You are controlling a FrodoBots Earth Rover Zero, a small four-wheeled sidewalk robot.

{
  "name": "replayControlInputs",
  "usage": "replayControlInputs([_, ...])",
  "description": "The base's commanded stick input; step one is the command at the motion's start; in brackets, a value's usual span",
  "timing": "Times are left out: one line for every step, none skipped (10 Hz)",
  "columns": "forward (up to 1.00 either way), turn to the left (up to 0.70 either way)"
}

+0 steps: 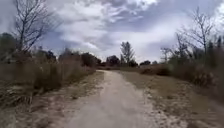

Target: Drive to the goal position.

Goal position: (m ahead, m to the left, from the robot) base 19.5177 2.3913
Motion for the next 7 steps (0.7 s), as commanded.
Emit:
replayControlInputs([0.70,0.00])
replayControlInputs([0.70,0.00])
replayControlInputs([0.70,0.00])
replayControlInputs([0.70,0.00])
replayControlInputs([0.70,0.00])
replayControlInputs([0.70,0.00])
replayControlInputs([0.70,0.00])
